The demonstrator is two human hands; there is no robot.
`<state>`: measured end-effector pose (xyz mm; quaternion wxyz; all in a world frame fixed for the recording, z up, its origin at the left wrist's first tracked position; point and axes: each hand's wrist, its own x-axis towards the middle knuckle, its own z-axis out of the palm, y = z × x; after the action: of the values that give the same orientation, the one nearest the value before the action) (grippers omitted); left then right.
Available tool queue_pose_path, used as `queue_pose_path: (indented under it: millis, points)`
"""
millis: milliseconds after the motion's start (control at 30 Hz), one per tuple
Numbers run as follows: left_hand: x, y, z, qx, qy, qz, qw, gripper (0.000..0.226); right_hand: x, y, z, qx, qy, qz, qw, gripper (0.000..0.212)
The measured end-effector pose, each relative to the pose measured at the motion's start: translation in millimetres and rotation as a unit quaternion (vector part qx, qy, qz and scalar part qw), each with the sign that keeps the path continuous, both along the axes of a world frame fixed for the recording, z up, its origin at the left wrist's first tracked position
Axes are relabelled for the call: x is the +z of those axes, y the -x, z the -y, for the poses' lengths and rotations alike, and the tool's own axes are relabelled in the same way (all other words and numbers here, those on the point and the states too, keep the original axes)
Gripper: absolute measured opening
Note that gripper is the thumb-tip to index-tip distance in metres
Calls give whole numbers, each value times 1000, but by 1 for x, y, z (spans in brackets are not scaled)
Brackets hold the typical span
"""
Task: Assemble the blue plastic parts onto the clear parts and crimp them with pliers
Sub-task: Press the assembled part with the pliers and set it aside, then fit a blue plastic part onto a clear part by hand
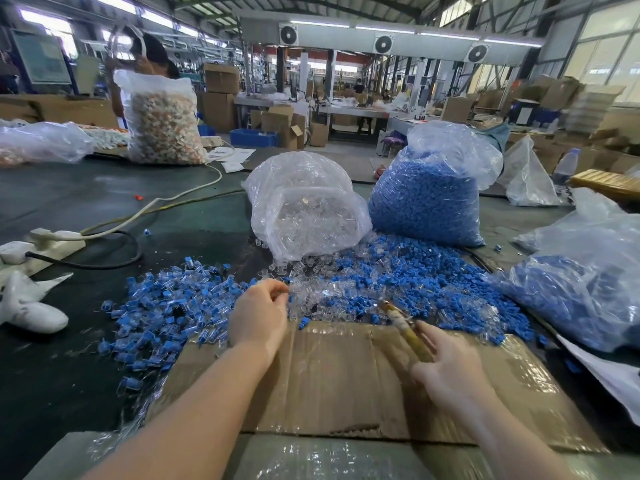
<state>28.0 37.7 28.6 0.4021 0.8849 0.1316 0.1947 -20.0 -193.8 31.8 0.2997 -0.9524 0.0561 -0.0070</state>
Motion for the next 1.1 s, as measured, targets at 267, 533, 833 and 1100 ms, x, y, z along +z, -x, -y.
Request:
queue_pose_path:
  millis: [267, 533, 833, 1100]
  points:
    - [-19, -4, -50, 88, -273, -45, 957, 27, -16, 1, 37, -126, 195, -16, 973, 71]
    - [-18, -9, -36, 72, -240, -25, 968, 27, -17, -3, 41, -118, 264, -30, 957, 68]
    - [-34, -1, 31, -123, -134, 33, 983, 31, -10, -2, 16, -83, 319, 61, 942, 53]
    - [-37, -14, 35, -105, -222, -77, 966, 52, -20, -16, -27, 57, 218, 148, 963, 36]
